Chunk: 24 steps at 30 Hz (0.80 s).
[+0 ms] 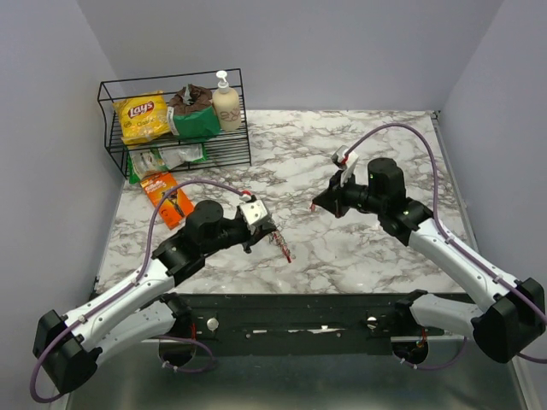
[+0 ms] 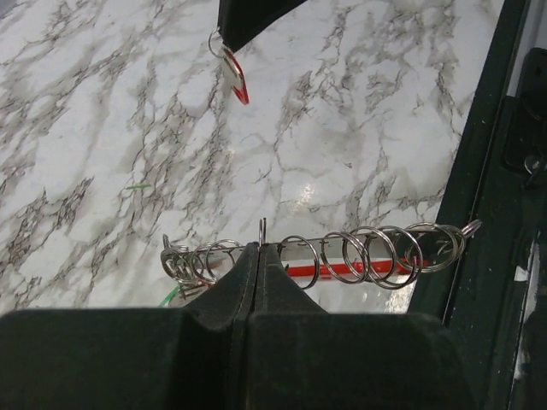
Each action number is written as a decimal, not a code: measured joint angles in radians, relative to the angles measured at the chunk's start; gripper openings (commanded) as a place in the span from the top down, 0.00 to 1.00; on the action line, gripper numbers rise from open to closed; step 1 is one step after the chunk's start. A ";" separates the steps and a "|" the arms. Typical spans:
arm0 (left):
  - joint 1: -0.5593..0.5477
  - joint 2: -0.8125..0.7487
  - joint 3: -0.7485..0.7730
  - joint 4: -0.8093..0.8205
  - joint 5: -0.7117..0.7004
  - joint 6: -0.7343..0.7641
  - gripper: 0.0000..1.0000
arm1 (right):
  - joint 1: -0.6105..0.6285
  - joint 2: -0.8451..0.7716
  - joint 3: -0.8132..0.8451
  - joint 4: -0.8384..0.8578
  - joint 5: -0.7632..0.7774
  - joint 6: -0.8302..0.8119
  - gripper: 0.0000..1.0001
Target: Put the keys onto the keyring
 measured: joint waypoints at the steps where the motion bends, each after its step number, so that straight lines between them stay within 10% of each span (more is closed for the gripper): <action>1: -0.003 0.002 -0.001 0.005 0.010 0.005 1.00 | 0.000 -0.002 -0.010 0.011 -0.028 -0.011 0.99; 24: -0.097 0.098 0.000 0.073 0.001 0.074 1.00 | 0.000 0.075 -0.018 0.147 -0.513 -0.049 0.99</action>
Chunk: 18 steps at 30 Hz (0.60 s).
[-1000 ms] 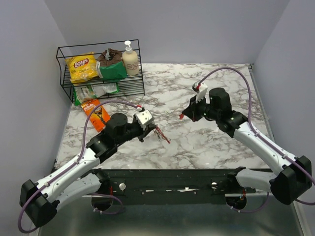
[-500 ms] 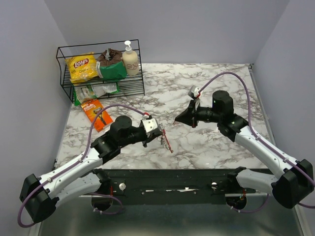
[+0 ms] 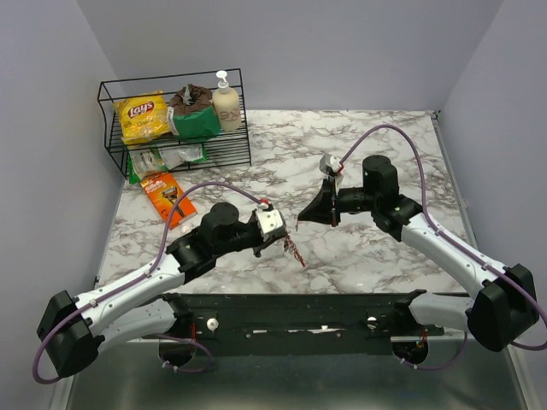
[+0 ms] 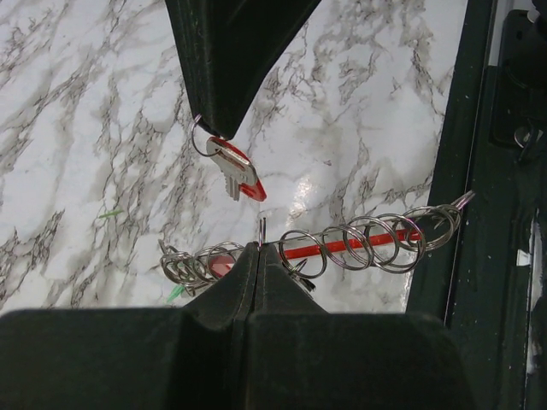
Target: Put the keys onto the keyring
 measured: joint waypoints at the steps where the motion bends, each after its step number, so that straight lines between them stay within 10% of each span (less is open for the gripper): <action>1: 0.000 0.002 0.001 0.000 -0.005 0.002 1.00 | 0.000 0.000 0.000 0.000 -0.009 0.000 0.99; 18: -0.006 0.024 0.010 0.031 -0.126 0.009 1.00 | 0.035 0.084 0.039 -0.048 -0.092 -0.018 0.99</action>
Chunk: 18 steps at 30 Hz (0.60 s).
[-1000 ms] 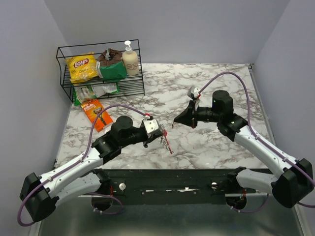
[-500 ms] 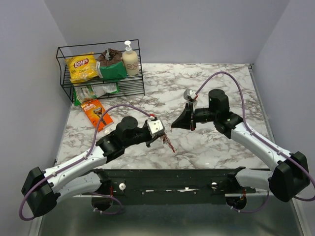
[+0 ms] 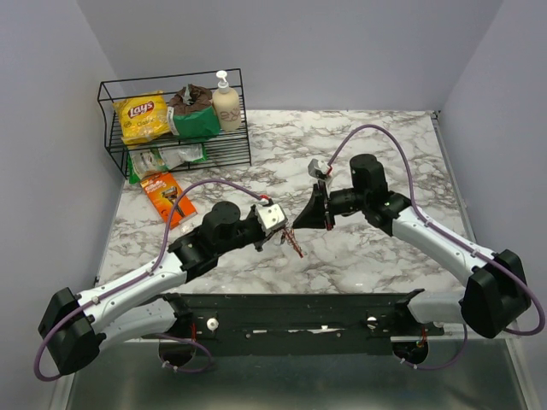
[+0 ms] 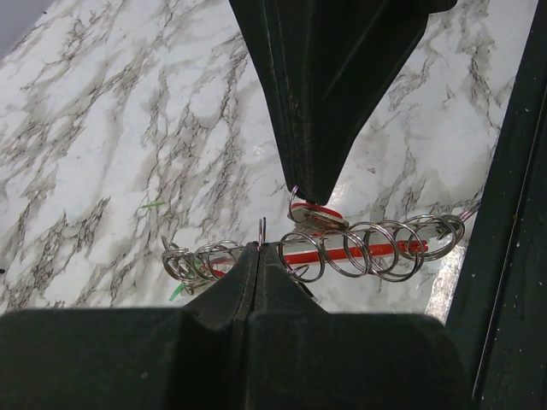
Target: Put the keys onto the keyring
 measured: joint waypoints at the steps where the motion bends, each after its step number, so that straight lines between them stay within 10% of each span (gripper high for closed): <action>1: 0.000 0.001 0.001 0.002 0.000 0.000 1.00 | 0.000 0.003 0.000 -0.002 0.000 0.000 0.99; 18: -0.018 -0.001 0.003 0.018 0.003 0.019 1.00 | 0.000 0.026 0.006 -0.003 0.002 -0.008 0.99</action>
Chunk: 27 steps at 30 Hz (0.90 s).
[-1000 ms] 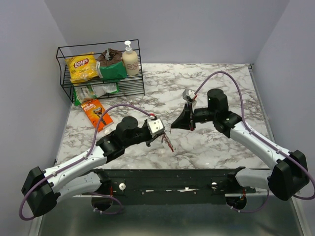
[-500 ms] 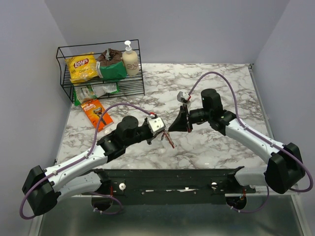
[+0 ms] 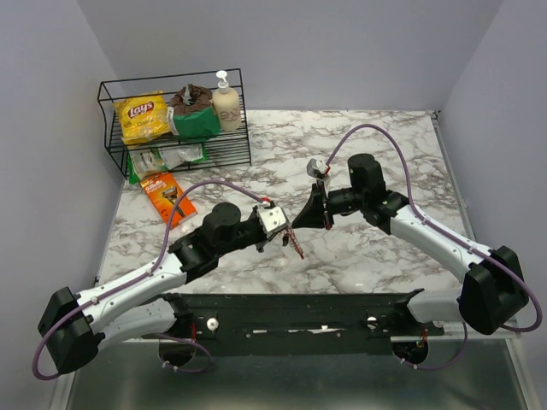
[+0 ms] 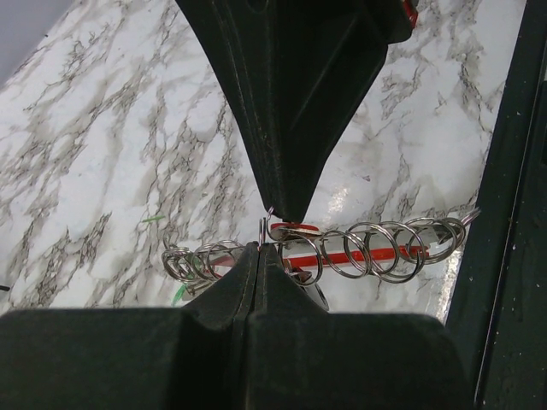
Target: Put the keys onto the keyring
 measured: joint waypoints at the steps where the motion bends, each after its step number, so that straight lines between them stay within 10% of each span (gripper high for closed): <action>1: -0.002 -0.002 0.000 0.000 0.000 0.002 1.00 | 0.000 0.000 0.000 0.000 0.000 0.000 0.99; 27: -0.014 -0.068 -0.012 -0.001 -0.002 0.030 1.00 | 0.000 -0.005 0.002 0.000 0.006 -0.004 0.99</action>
